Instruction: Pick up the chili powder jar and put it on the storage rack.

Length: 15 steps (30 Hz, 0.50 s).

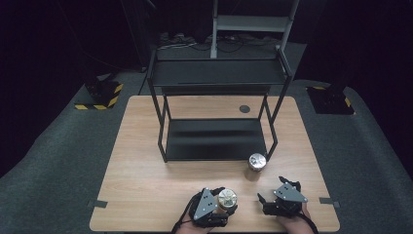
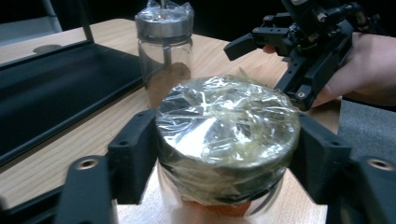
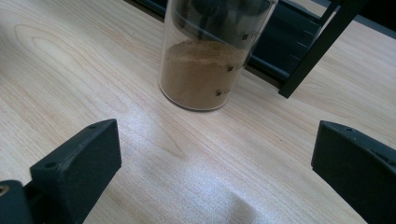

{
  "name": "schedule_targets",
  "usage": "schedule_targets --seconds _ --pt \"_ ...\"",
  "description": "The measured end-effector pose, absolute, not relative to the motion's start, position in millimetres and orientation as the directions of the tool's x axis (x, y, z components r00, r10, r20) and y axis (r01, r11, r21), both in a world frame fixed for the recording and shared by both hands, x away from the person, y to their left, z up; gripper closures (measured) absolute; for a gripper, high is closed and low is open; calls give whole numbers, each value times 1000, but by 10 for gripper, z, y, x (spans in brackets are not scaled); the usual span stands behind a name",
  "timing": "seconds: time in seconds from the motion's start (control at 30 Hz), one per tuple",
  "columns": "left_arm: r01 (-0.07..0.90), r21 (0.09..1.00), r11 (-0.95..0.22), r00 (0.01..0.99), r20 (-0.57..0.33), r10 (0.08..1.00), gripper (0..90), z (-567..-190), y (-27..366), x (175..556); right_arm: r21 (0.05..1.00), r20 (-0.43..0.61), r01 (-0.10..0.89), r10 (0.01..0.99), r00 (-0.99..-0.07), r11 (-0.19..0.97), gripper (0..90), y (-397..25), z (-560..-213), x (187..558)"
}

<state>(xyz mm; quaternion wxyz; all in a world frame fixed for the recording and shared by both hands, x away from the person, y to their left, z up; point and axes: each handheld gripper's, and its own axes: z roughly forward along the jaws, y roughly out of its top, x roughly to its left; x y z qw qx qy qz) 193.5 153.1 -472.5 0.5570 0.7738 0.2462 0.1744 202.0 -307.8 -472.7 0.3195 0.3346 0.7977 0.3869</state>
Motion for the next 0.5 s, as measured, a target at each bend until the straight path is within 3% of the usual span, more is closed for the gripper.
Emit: schedule_targets --seconds 0.5 --pt "188 947 -260 813 -2 582 331 -4691 1549 1928 830 -251 287 781 -572 478 4 -3078 -4726 2022"
